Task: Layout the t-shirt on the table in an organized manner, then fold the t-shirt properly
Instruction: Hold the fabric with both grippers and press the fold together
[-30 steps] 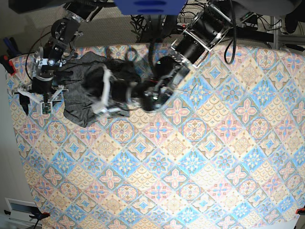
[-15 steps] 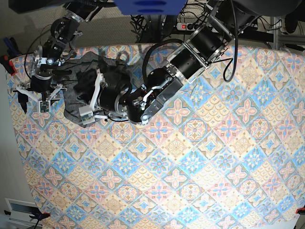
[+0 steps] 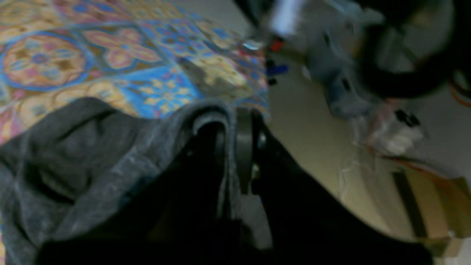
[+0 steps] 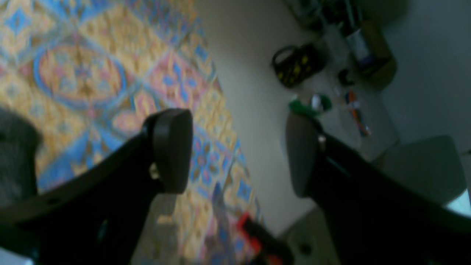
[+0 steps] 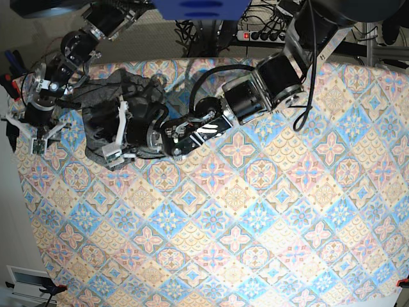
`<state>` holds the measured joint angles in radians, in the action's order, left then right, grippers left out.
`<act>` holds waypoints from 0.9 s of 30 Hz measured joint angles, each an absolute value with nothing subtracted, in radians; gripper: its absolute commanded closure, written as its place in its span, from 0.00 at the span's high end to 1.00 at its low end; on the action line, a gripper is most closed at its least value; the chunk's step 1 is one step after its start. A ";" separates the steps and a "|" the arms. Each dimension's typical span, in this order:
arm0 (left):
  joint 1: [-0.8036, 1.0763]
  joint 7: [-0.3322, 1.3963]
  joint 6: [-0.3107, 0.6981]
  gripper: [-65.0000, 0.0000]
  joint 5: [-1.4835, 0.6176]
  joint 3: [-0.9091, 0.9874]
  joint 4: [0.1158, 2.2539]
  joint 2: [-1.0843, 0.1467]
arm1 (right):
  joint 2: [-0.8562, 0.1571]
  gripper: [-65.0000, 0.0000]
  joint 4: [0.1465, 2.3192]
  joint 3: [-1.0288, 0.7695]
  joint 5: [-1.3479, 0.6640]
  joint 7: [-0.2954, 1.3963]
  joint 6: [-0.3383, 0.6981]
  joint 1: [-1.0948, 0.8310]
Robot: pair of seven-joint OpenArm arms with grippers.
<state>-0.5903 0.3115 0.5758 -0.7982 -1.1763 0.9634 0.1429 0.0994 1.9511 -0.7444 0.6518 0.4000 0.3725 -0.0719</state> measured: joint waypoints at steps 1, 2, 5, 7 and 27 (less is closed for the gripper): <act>-0.590 0.276 0.573 0.05 -0.782 -1.209 0.931 0.142 | 0.100 0.58 1.951 -0.748 0.654 0.405 0.373 -0.073; -0.586 0.229 0.572 0.07 -0.778 -1.238 0.903 0.139 | 0.098 0.58 1.951 -0.748 0.654 0.403 0.371 -0.071; -0.572 0.094 0.572 0.14 -0.777 -1.290 0.857 0.136 | 0.094 0.58 1.951 -0.748 0.654 0.393 0.369 -0.063; -0.553 -0.018 0.569 0.20 -0.780 -1.295 0.849 0.135 | 0.097 0.58 1.951 -0.746 0.654 0.393 0.370 -0.066; -0.540 -0.104 0.306 0.46 -0.785 -1.302 1.037 0.137 | 0.136 0.58 1.951 -0.747 0.655 0.396 0.369 -0.065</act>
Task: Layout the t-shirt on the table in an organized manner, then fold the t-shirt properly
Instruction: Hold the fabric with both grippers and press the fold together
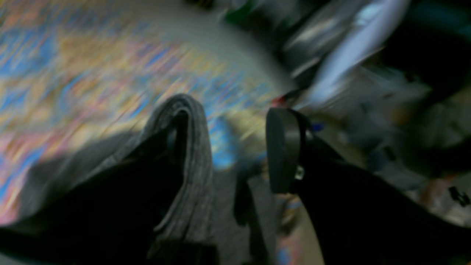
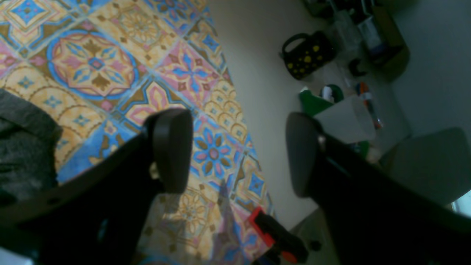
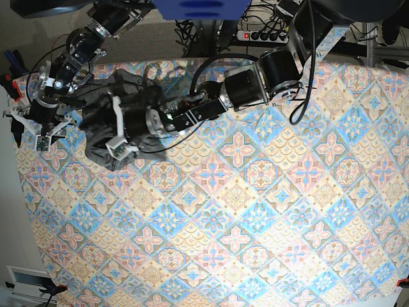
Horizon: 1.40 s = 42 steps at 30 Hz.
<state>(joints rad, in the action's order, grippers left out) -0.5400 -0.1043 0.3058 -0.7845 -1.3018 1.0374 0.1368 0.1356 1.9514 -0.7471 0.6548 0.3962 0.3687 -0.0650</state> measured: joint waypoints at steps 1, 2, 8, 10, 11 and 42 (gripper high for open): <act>-0.540 -0.105 0.305 0.46 -0.785 -1.302 1.049 0.139 | 0.135 0.58 1.951 -0.748 0.654 0.396 0.365 -0.063; -0.540 -0.105 0.306 0.46 -0.785 -1.304 1.056 0.140 | 0.133 0.58 1.951 -0.749 0.655 0.397 0.365 -0.064; -0.540 -0.105 0.309 0.47 -0.782 -1.351 1.043 0.139 | 0.136 0.58 1.951 -0.747 0.654 0.396 0.370 -0.066; -0.540 -0.105 0.313 0.47 -0.780 -1.352 1.008 0.144 | 0.136 0.58 1.951 -0.747 0.654 0.396 0.370 -0.066; -0.540 -0.104 0.299 0.47 -0.783 -1.353 0.999 0.142 | 0.135 0.58 1.951 -0.747 0.654 0.396 0.370 -0.066; -0.548 -0.307 0.299 0.46 -0.789 -1.217 1.256 0.126 | 0.133 0.58 1.951 -0.746 0.654 0.396 0.370 -0.064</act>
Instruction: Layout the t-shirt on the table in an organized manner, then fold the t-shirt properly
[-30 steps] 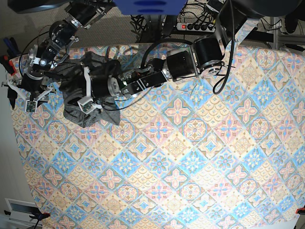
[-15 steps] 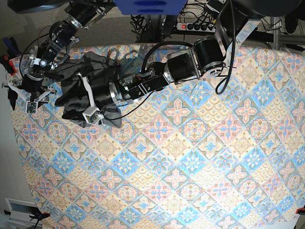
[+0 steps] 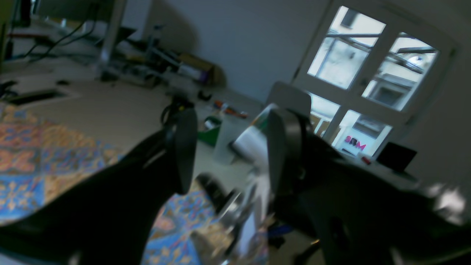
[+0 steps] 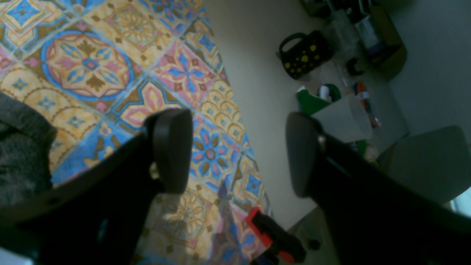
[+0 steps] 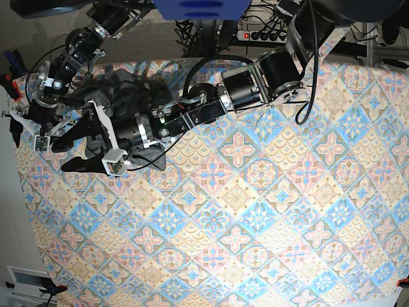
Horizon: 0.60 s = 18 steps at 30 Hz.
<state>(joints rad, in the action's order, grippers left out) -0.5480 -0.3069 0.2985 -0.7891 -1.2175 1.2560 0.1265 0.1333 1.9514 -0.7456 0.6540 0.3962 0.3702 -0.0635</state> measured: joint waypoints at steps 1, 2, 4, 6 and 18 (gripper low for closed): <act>-0.548 -0.310 0.310 0.46 -0.786 -1.217 1.285 0.106 | 0.133 0.58 1.951 -0.745 0.654 0.397 0.374 -0.064; -0.550 -0.313 0.316 0.46 -0.786 -1.217 1.315 0.067 | 0.133 0.58 1.951 -0.744 0.654 0.396 0.374 -0.064; -0.554 -0.309 0.287 0.46 -0.783 -1.212 1.377 -0.024 | 0.133 0.58 1.951 -0.742 0.654 0.397 0.374 -0.064; -0.548 -0.260 0.225 0.46 -0.789 -1.186 1.434 -0.117 | 0.133 0.58 1.951 -0.741 0.654 0.396 0.374 -0.066; -0.542 0.204 0.125 0.46 -0.788 -1.131 1.662 -0.388 | 0.133 0.58 1.951 -0.594 0.654 0.400 0.372 -0.128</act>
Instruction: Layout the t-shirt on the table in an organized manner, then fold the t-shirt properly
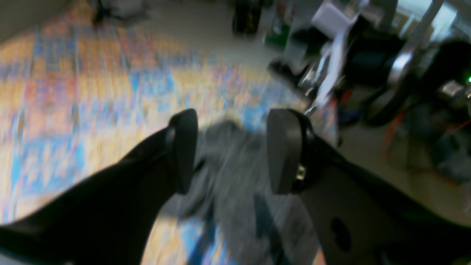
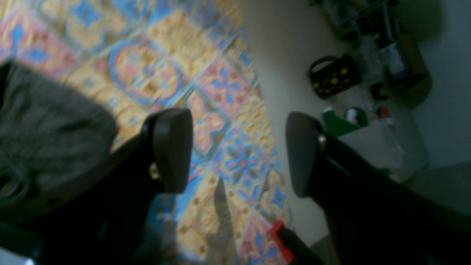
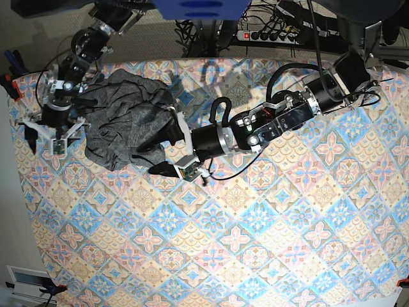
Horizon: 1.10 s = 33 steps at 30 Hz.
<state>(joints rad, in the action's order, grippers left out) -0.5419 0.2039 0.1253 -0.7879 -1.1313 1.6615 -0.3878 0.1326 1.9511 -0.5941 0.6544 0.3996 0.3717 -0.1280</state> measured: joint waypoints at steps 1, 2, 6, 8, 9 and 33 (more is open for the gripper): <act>-0.535 0.225 0.122 0.46 -0.788 -1.129 1.658 -0.392 | 0.132 0.58 1.951 -0.563 0.653 0.402 0.369 -0.145; -0.522 0.246 0.125 0.46 -0.787 -1.119 1.658 -0.396 | 0.130 0.58 1.951 -0.523 0.654 0.400 0.369 -0.163; -0.432 0.253 0.132 0.46 -0.788 -1.002 1.658 -0.390 | 0.133 0.58 1.963 -0.372 0.584 0.387 0.386 -0.257; -0.381 0.249 0.133 0.46 -0.785 -0.908 1.657 -0.391 | 0.134 0.58 1.978 -0.311 0.542 0.385 0.373 -0.331; -0.363 0.244 0.132 0.46 -0.787 -0.871 1.650 -0.394 | 0.131 0.58 1.980 -0.293 0.524 0.387 0.374 -0.371; -0.310 0.247 0.132 0.46 -0.782 -0.825 1.474 -0.393 | 0.127 0.58 1.976 -0.124 0.515 0.403 0.380 -0.386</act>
<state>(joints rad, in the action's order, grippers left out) -0.3099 0.2474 0.1318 -0.7818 -0.8246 1.4742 -0.3927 0.1272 1.9762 -0.1242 0.5152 0.4030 0.3801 -0.3862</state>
